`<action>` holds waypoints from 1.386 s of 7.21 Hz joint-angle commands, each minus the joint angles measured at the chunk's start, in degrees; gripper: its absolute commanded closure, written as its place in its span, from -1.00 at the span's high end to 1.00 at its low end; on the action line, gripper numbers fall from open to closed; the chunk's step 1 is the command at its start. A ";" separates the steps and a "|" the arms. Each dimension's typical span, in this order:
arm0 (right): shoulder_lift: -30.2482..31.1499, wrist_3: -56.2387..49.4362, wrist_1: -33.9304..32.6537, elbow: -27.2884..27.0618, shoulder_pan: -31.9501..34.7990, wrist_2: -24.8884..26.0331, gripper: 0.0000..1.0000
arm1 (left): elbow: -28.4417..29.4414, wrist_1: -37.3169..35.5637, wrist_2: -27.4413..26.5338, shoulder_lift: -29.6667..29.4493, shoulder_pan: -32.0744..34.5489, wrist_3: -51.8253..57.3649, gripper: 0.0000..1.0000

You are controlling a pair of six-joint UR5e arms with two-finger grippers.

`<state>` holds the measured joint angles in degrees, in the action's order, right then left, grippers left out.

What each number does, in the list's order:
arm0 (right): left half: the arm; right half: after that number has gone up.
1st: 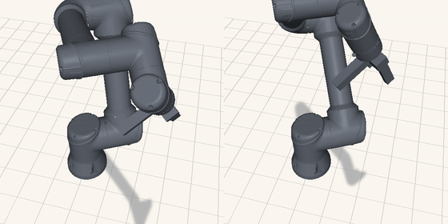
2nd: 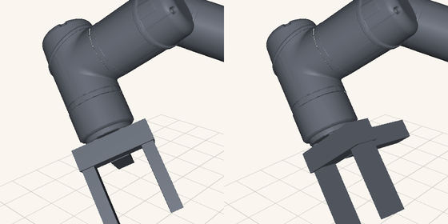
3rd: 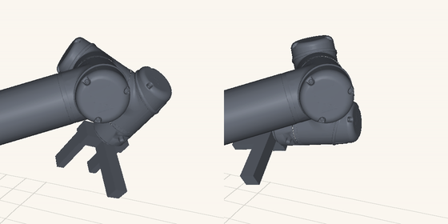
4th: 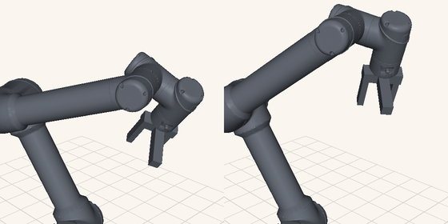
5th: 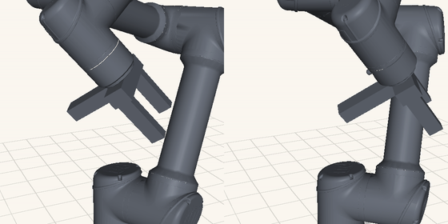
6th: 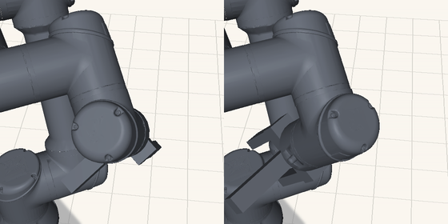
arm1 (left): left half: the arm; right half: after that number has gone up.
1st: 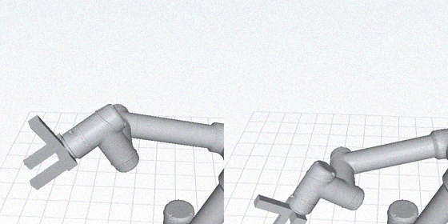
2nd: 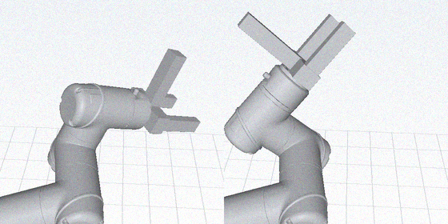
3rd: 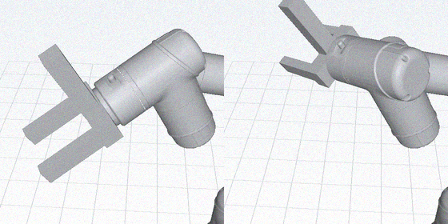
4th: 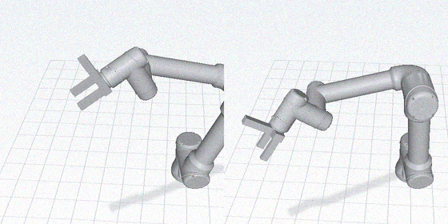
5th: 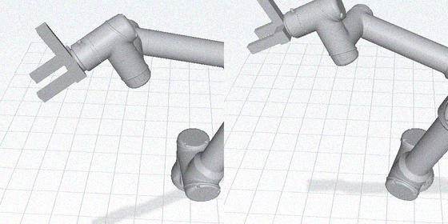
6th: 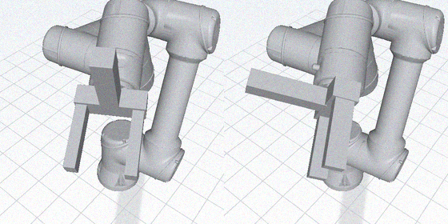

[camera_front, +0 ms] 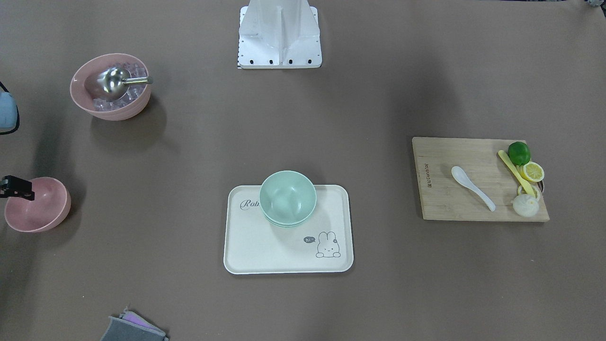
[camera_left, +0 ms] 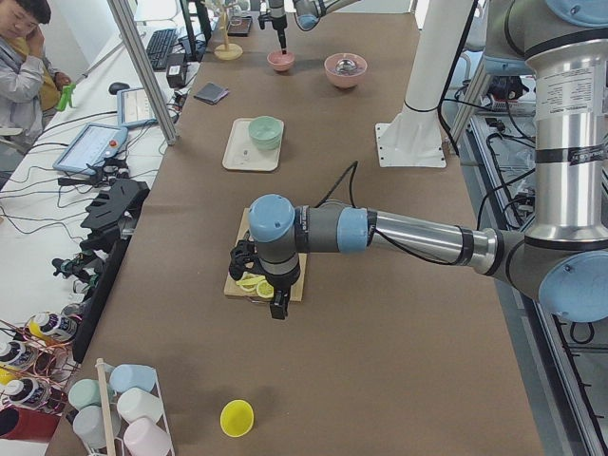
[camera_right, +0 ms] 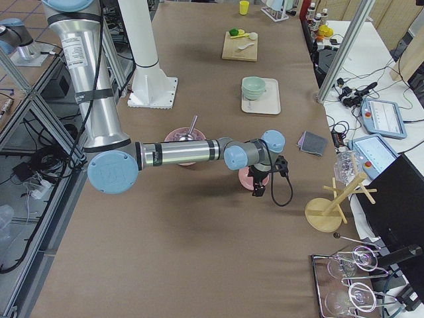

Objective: Stack pink bowl on green and place spoon
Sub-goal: 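Lower the right gripper onto the pink bowl rim and grasp it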

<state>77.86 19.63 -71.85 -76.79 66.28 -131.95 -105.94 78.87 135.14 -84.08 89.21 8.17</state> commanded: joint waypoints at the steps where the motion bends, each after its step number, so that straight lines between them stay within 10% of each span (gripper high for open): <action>1: 0.36 1.99 5.76 2.88 -0.62 0.02 1.00 | -0.23 -0.03 0.04 -0.12 0.00 -0.09 0.97; 2: -0.15 5.91 5.76 2.78 -0.62 0.11 0.55 | -0.23 -0.03 0.04 -0.12 0.00 0.00 0.97; 3: -0.25 10.30 6.02 2.09 -0.62 0.03 -0.98 | 0.03 0.14 0.04 -0.38 0.00 0.26 0.97; 7: -0.77 13.57 5.33 -2.38 -0.71 -0.24 -1.00 | -0.14 2.42 0.22 -0.39 0.00 0.35 0.97; 10: -13.63 49.14 5.23 -8.99 -12.78 -0.43 -1.00 | 0.21 7.70 1.52 0.14 -0.61 -5.67 0.97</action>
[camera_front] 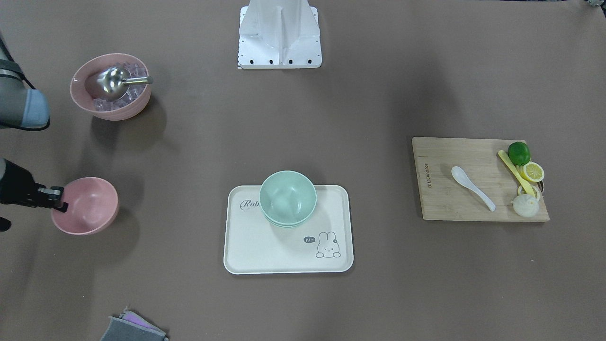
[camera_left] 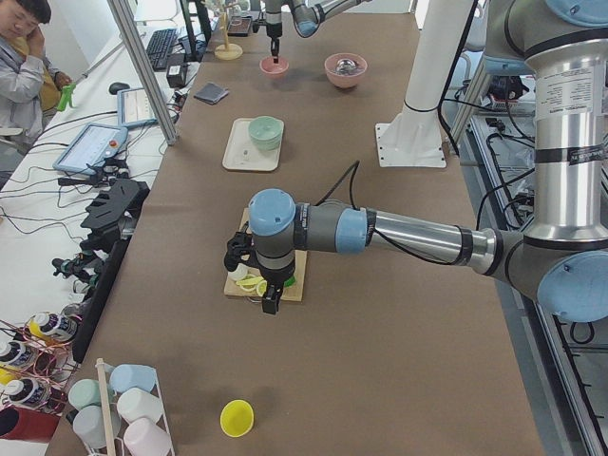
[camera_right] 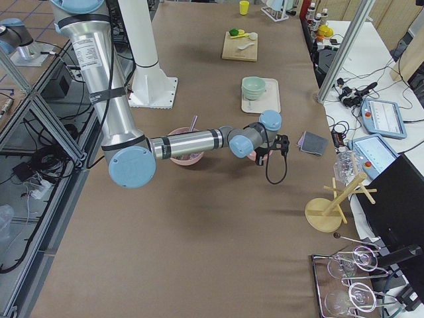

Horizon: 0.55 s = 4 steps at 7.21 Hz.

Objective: Stack pink bowl on green and place spoon
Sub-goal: 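Carry the pink bowl with the right gripper onto the mint-green bowl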

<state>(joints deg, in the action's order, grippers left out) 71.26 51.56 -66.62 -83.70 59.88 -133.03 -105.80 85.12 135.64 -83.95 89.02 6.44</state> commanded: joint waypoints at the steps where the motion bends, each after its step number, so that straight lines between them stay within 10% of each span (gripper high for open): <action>1: -12.85 27.09 0.09 -2.17 -9.31 2.32 -1.00 | 0.15 2.85 1.30 -0.33 -3.47 -8.85 0.96; 4: -20.89 37.98 -0.09 -2.26 -12.06 2.51 -1.00 | 0.24 9.18 1.30 -0.34 -8.06 -19.69 0.96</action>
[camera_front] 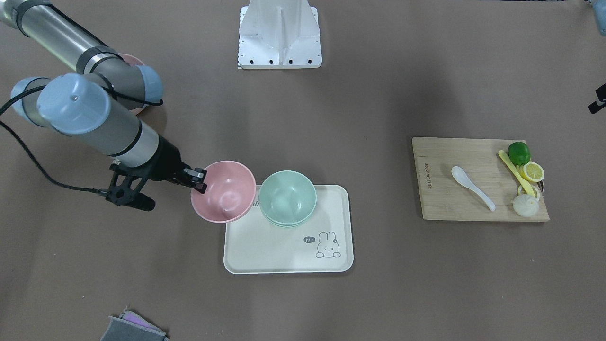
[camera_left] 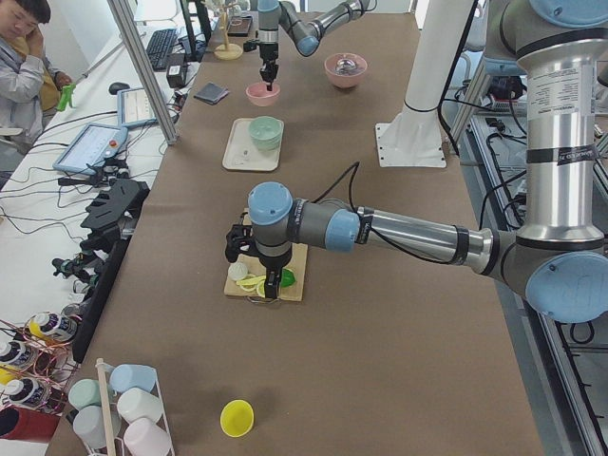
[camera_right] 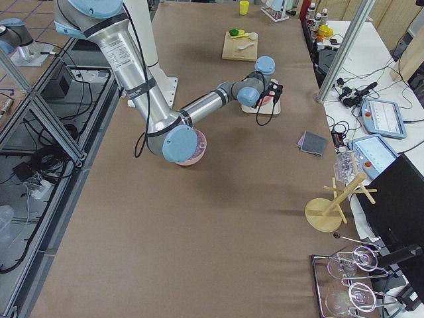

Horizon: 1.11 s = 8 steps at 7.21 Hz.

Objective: Stack pink bowl on green and place spoon
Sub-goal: 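Carry the pink bowl with the right gripper onto the mint-green bowl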

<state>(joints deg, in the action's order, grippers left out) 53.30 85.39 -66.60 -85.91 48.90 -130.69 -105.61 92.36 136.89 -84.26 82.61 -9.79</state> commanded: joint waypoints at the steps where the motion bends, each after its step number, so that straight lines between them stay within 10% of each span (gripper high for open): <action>1: -4.33 5.73 -0.11 0.48 -3.78 3.22 -1.00 | 0.06 1.94 0.05 -0.20 -3.06 -4.44 0.96; 3: -7.66 8.46 -0.02 3.10 -7.84 12.46 -1.00 | 0.23 3.95 0.05 -0.73 -5.61 -9.45 0.96; 8: -7.77 8.47 0.59 4.97 -9.43 15.20 -1.00 | 4.95 5.62 -1.00 -5.54 -12.01 -20.49 0.94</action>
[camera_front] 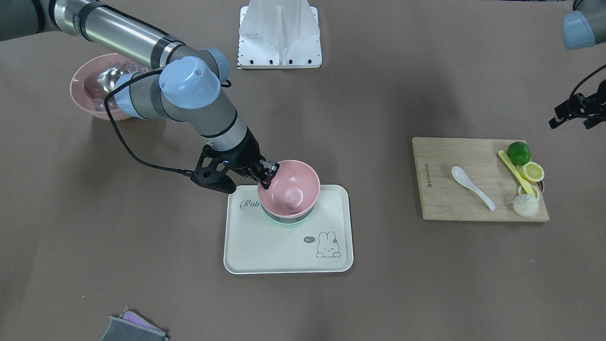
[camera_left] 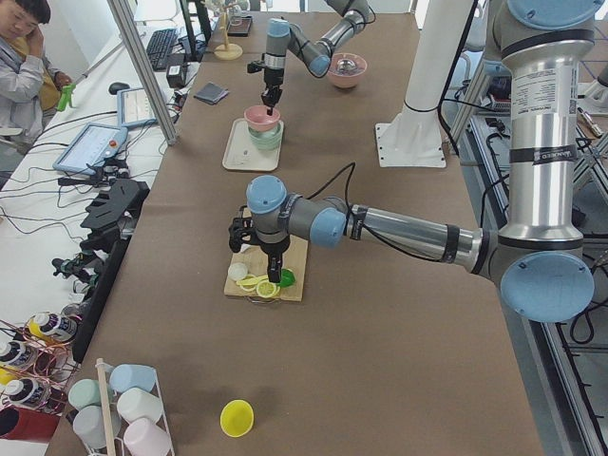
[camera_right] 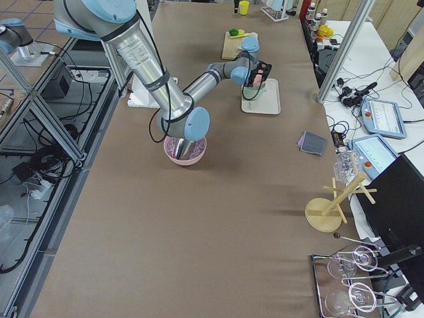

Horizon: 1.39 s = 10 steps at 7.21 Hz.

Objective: Stack pink bowl on green and place spoon
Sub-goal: 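Carry the pink bowl with the right gripper onto the mint-green bowl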

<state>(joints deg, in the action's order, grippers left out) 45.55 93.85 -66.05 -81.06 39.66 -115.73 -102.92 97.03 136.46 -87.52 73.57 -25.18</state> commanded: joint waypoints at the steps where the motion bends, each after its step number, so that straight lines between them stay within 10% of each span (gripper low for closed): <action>1: -0.11 0.01 0.05 0.11 -0.20 0.33 -1.00 | 7.42 4.62 -1.28 -6.14 -5.17 -10.88 0.94; 4: -0.38 0.01 0.05 0.11 -0.20 0.33 -1.00 | 15.80 8.52 -3.72 -15.81 -10.81 -25.58 0.86; 5: -0.38 0.10 0.05 0.02 -0.20 0.33 -0.45 | 18.17 8.52 -4.09 -18.72 -13.60 -28.75 0.81; 6: -0.47 0.02 0.05 0.02 -0.20 0.33 0.99 | 19.24 8.61 -4.97 -19.35 -13.72 -28.87 0.74; 10: 0.23 0.19 0.05 -1.81 0.07 -0.19 1.00 | 21.53 9.14 -5.15 -20.67 -15.03 -29.39 0.31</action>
<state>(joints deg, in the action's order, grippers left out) 45.45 93.90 -65.97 -81.91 39.63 -115.66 -81.97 105.91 131.33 -107.73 59.20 -54.28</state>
